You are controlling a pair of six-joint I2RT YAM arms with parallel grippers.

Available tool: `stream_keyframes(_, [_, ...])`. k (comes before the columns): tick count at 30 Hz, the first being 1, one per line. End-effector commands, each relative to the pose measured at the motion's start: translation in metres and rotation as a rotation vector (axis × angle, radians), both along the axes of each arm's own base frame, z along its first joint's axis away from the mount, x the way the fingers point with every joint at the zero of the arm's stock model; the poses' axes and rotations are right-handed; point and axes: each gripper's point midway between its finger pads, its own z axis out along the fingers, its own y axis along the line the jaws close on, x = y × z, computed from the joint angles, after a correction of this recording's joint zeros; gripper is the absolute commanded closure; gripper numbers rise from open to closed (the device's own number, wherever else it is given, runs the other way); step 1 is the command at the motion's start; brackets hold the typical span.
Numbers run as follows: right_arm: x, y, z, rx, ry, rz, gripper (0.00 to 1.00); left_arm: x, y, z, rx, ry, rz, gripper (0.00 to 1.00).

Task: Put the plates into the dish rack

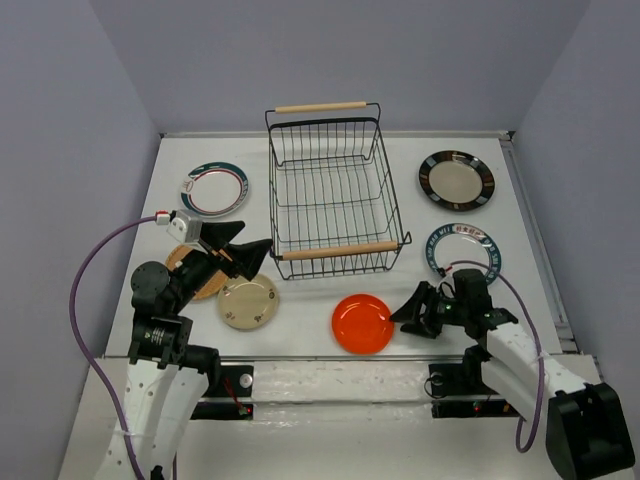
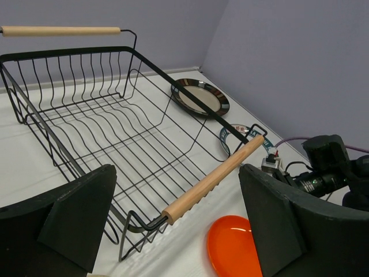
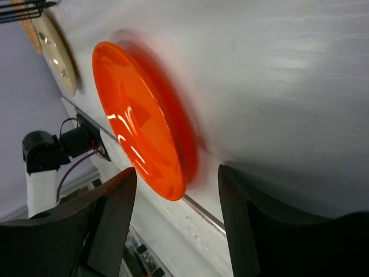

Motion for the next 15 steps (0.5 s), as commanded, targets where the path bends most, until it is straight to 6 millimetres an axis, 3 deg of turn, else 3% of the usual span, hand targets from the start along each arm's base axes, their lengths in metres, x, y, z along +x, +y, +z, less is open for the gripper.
stream_keyframes(1, [-0.005, 0.012, -0.014, 0.003, 0.012, 0.024, 0.37, -0.007, -0.002, 0.022, 0.002, -0.075, -0.021, 0.01])
stream_keyframes(4, [-0.003, 0.018, -0.020, -0.012, 0.020, 0.028, 0.42, -0.007, -0.001, 0.021, 0.002, -0.072, -0.019, 0.01])
stream_keyframes(10, [0.007, 0.007, -0.032, -0.101, 0.010, -0.026, 0.59, -0.007, -0.001, 0.021, 0.005, -0.075, -0.015, 0.01])
stream_keyframes(13, [0.009, 0.003, -0.035, -0.126, 0.007, -0.040, 0.74, -0.008, -0.001, 0.022, 0.003, -0.077, -0.017, 0.01])
stream_keyframes(15, [0.010, 0.003, -0.036, -0.129, 0.006, -0.043, 0.91, -0.008, -0.001, 0.023, 0.004, -0.081, -0.015, 0.01])
